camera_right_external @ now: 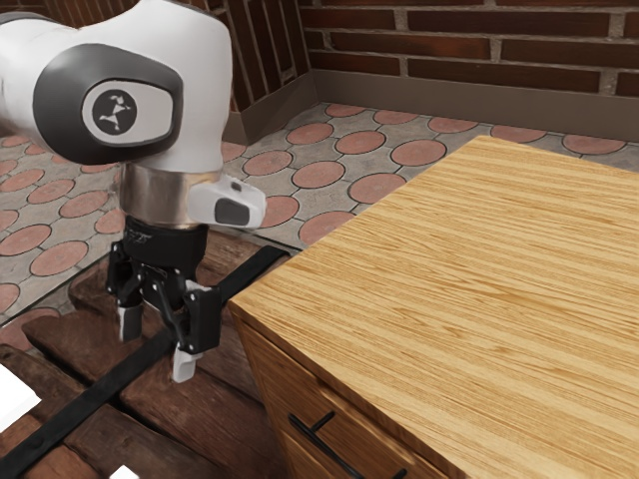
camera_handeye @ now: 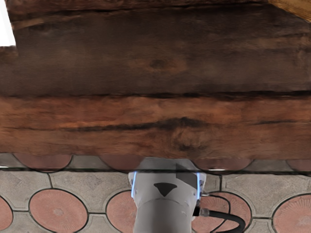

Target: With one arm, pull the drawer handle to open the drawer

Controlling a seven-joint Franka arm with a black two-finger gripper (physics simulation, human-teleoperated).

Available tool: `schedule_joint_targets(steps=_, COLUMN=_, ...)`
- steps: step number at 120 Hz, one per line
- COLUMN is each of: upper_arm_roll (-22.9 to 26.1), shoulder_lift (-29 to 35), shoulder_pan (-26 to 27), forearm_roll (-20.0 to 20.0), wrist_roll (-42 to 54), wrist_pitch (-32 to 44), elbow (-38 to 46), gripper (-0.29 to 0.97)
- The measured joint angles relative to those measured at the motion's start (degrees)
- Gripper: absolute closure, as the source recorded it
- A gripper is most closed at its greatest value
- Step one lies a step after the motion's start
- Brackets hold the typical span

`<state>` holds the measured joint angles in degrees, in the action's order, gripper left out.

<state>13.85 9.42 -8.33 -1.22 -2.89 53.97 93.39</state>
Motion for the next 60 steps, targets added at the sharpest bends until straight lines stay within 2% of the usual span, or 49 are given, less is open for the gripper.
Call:
schedule_joint_targets(steps=10, upper_arm_roll=0.0, shoulder_lift=1.6, shoulder_pan=-0.1, forearm_roll=-0.6, wrist_roll=0.8, wrist_pitch=10.1, elbow=2.1, gripper=0.00)
schedule_joint_targets(steps=21, upper_arm_roll=-0.1, shoulder_lift=4.1, shoulder_pan=-0.2, forearm_roll=-0.8, wrist_roll=1.4, wrist_pitch=17.4, elbow=3.8, gripper=0.00)
schedule_joint_targets(steps=38, upper_arm_roll=-0.6, shoulder_lift=12.7, shoulder_pan=0.0, forearm_roll=0.0, wrist_roll=2.1, wrist_pitch=23.8, elbow=10.2, gripper=0.00)
schedule_joint_targets(steps=48, upper_arm_roll=-0.5, shoulder_lift=19.5, shoulder_pan=3.1, forearm_roll=0.9, wrist_roll=1.3, wrist_pitch=25.8, elbow=14.9, gripper=0.00)
schedule_joint_targets(steps=54, upper_arm_roll=-0.5, shoulder_lift=23.1, shoulder_pan=6.6, forearm_roll=3.4, wrist_roll=-2.2, wrist_pitch=25.2, elbow=16.5, gripper=0.00)
schedule_joint_targets(steps=60, upper_arm_roll=2.0, shoulder_lift=25.0, shoulder_pan=8.5, forearm_roll=10.2, wrist_roll=-10.5, wrist_pitch=24.3, elbow=17.1, gripper=0.00)
